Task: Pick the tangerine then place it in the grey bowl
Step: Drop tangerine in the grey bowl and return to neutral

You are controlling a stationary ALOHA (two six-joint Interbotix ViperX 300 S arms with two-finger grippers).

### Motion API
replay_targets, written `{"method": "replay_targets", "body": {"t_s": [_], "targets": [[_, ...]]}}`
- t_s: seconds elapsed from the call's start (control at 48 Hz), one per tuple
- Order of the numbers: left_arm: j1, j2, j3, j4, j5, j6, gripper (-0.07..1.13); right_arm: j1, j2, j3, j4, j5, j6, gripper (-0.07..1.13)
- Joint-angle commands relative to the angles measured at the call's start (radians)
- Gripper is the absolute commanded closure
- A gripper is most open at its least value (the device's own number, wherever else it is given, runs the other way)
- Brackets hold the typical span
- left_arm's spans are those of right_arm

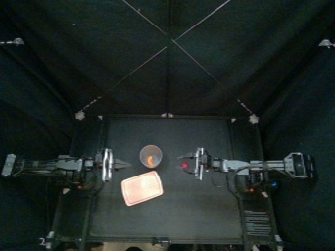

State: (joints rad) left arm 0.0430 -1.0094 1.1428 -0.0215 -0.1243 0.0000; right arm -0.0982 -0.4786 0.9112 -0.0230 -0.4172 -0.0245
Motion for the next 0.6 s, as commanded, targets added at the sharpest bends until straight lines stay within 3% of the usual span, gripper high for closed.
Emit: {"method": "replay_targets", "body": {"t_s": [0.021, 0.604], "targets": [[0.003, 0.003, -0.009, -0.002, -0.009, 0.002, 1.0, 0.017, -0.044, 0.023, 0.032, -0.015, 0.002, 0.21], [0.005, 0.003, -0.003, -0.002, -0.009, 0.0, 1.0, 0.021, -0.074, 0.064, 0.055, -0.058, 0.0, 0.21]]}}
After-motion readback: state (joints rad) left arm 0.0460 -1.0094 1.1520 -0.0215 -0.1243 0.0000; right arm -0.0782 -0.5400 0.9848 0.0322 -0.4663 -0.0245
